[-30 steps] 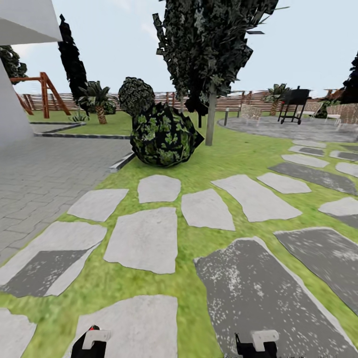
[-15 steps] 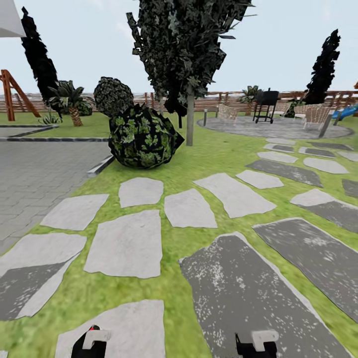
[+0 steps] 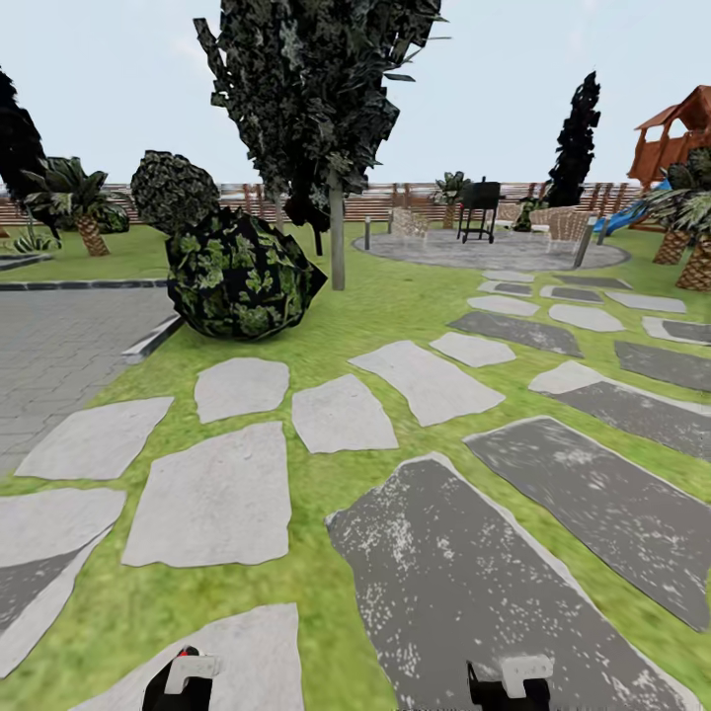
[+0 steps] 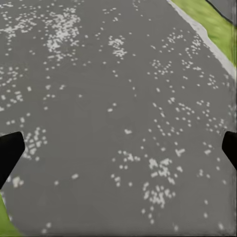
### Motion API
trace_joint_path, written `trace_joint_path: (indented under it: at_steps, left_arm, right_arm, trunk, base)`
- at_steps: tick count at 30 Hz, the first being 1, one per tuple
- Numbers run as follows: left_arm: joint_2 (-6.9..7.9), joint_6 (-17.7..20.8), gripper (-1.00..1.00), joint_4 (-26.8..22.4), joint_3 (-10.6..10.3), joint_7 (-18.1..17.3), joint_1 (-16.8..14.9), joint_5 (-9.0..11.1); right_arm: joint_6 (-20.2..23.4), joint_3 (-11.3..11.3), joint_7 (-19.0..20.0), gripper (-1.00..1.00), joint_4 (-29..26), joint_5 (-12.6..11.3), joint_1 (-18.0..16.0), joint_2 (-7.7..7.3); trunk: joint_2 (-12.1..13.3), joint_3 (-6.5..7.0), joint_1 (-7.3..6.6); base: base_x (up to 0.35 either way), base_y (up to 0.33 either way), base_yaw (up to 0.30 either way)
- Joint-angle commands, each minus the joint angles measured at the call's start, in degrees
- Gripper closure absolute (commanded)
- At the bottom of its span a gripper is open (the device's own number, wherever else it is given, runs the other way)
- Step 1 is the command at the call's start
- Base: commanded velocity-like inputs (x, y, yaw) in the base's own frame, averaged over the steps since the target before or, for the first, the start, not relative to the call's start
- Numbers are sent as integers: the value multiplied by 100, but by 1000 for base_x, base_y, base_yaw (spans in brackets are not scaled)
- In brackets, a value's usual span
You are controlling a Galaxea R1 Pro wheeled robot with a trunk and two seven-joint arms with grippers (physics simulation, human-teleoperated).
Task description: In the garden, pick up the pesticide atomizer on the floor and spray pesticide onto both trees until each tree trunk is fully covered.
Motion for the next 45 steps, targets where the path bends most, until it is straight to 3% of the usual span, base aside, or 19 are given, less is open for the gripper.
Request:
trace_joint_path:
  at_steps: [1, 45]
  left_arm:
    - [1, -3, 100, -1, 0, -2, 0, -1]
    - [-1, -9, 100, -1, 8, -2, 17, 0]
  right_arm:
    - [0, 0, 0, -100, 0, -1, 0, 1]
    - [9, -26, 6, -100, -9, -2, 0, 0]
  trunk:
    - [0, 0, 0]
    - [0, 0, 0]
  base:
    - [0, 0, -267]
    - [0, 0, -272]
